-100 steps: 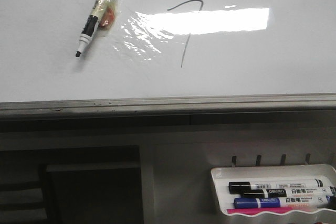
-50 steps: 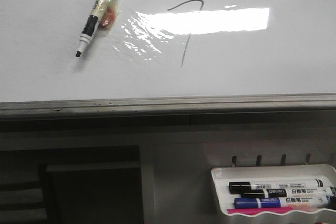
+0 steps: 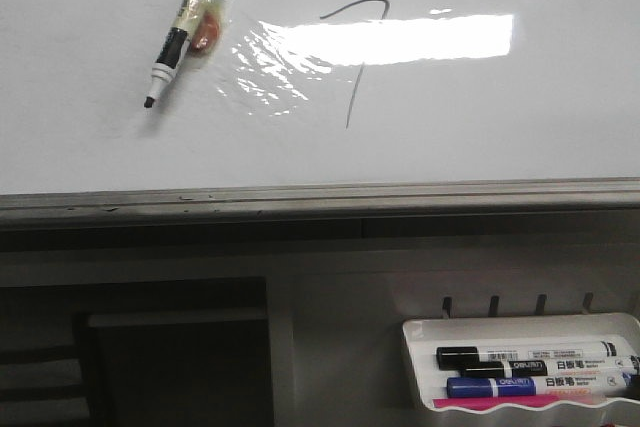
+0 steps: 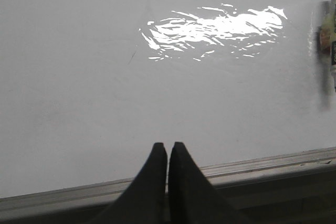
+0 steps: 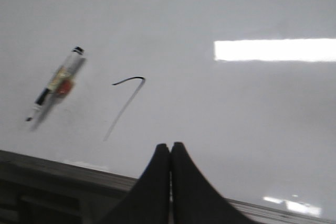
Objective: Write number 7 on whiteboard
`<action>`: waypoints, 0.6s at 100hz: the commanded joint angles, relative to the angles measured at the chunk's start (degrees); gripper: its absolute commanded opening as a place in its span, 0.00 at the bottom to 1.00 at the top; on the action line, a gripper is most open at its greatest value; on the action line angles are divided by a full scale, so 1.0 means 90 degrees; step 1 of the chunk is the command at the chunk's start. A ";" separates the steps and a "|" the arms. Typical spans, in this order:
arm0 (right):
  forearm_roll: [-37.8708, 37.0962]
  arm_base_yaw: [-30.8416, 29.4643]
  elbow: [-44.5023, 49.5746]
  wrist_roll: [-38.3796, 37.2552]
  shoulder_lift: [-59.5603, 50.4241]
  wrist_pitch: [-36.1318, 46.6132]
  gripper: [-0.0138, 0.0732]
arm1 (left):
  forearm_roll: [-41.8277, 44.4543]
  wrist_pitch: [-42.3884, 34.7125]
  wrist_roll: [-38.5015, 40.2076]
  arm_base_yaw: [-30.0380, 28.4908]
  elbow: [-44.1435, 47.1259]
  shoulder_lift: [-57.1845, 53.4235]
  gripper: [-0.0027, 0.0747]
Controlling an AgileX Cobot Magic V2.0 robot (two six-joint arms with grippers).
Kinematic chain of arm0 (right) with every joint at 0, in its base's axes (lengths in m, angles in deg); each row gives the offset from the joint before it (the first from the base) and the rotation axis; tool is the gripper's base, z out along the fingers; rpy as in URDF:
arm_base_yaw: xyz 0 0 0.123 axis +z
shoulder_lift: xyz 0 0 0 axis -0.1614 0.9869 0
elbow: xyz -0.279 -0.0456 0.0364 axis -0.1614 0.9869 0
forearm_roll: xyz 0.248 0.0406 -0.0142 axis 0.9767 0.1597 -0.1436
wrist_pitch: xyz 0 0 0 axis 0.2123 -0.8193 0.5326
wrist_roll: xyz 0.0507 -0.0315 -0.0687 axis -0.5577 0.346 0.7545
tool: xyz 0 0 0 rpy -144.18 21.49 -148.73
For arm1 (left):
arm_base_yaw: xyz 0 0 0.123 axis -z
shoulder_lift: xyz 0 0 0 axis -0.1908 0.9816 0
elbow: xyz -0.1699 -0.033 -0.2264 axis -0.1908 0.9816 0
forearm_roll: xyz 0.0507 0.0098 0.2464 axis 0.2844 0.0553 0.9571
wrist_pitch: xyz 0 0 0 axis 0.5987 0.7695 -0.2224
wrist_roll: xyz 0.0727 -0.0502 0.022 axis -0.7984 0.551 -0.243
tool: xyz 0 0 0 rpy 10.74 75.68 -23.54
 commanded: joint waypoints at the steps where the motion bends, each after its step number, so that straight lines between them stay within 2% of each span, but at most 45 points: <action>1: -0.1768 -0.0043 -0.0154 -0.1579 -0.0054 0.0795 0.08 | -0.0059 -0.0442 0.0071 -0.0019 0.0224 -0.0198 0.01; 5: -0.2870 -0.0043 -0.0116 -0.2557 -0.0054 0.0943 0.08 | -0.0059 -0.0442 0.0071 -0.0019 0.0224 -0.0198 0.01; 9: -0.3613 -0.0043 -0.0061 -0.3305 -0.0054 0.1112 0.08 | -0.0059 -0.0442 0.0071 -0.0019 0.0224 -0.0198 0.01; 17: -0.4698 -0.0043 0.0119 -0.3913 -0.0054 0.1439 0.08 | -0.0059 -0.0442 0.0071 -0.0019 0.0224 -0.0198 0.01; 36: -0.5775 -0.0032 0.0900 -0.4715 -0.0054 0.2010 0.08 | -0.0059 -0.0442 0.0071 -0.0019 0.0224 -0.0198 0.01; 52: -0.5991 0.0145 0.1513 -0.4800 -0.0112 0.2447 0.08 | -0.0059 -0.0442 0.0071 -0.0019 0.0224 -0.0198 0.01; 60: -0.6004 0.0233 0.1496 -0.4800 -0.0112 0.2245 0.08 | -0.0059 -0.0442 0.0071 -0.0019 0.0224 -0.0198 0.01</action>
